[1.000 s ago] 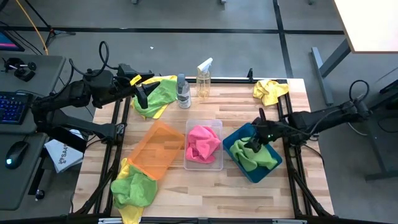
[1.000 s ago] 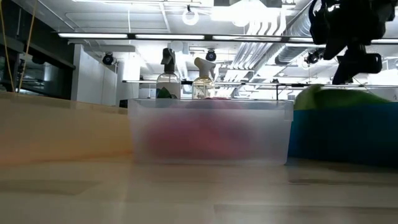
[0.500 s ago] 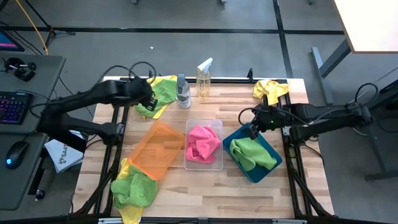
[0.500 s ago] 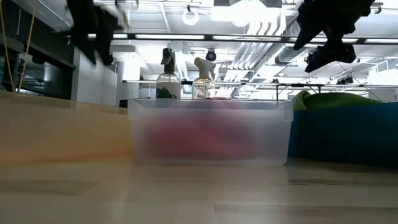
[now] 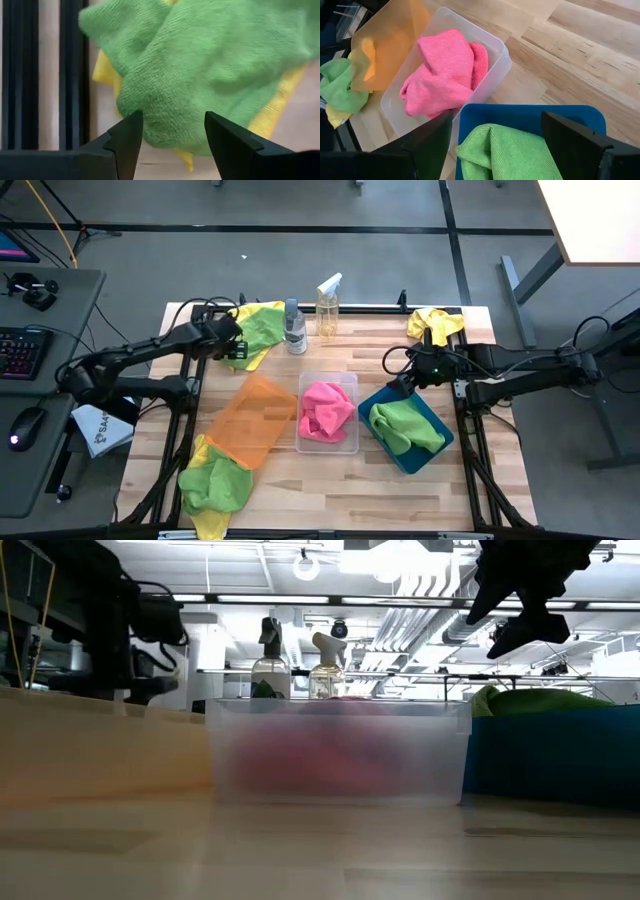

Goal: Sort microfiber towel by color & place in baskets
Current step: Put the top green microfiber towel into the blue bin

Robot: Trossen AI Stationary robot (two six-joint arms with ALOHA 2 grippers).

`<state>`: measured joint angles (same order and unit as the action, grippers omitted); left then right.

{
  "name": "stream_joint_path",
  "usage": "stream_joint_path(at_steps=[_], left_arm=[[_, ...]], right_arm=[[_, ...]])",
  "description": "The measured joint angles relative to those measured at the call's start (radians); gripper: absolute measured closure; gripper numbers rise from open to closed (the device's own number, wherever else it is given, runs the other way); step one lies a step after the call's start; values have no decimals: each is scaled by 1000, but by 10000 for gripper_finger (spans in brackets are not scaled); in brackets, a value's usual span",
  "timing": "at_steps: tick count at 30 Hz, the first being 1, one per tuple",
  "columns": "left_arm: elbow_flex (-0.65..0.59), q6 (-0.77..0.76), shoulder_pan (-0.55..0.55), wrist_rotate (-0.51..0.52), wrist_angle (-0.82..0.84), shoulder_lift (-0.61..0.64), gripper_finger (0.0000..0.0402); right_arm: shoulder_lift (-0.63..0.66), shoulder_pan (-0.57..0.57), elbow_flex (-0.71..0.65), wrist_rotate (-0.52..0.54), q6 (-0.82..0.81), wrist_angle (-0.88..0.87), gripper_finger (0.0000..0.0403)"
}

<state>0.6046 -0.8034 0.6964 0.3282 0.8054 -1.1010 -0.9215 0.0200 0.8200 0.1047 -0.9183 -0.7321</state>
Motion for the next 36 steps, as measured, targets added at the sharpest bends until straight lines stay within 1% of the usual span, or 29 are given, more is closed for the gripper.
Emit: stream_joint_path(at_steps=[4, 7, 11, 15, 18, 22, 27, 29, 32, 36], left_arm=[[-40, -59, -4, 54, -38, 12, 200], [-48, -84, -4, 65, -42, 21, 200], [-47, -96, -17, 86, -55, 76, 199], [-37, -113, -29, 117, -21, 161, 200], [-38, -160, -36, 141, 59, 199, 200], [-39, -221, -37, 189, 106, 200, 200], [-40, -233, -37, 198, 17, 173, 200], [-59, -242, -36, 201, -5, 155, 200], [-97, -305, -31, 200, -5, 132, 200], [-158, -369, -29, 172, -78, 129, 200]], right_arm=[[0, 0, 0, 0, 0, 0, 103], [0, 0, 0, 0, 0, 0, 103], [0, 0, 0, 0, -8, 0, 103], [0, 0, 0, 0, -8, 0, 103], [0, 0, 1, 11, -5, 0, 103], [0, 0, 1, 54, -5, 0, 103], [0, 0, 1, 61, -2, 0, 103], [0, 0, 1, 59, -6, 0, 103], [0, 0, 1, 49, -7, 0, 103], [0, 0, 1, 48, -23, 0, 103]])
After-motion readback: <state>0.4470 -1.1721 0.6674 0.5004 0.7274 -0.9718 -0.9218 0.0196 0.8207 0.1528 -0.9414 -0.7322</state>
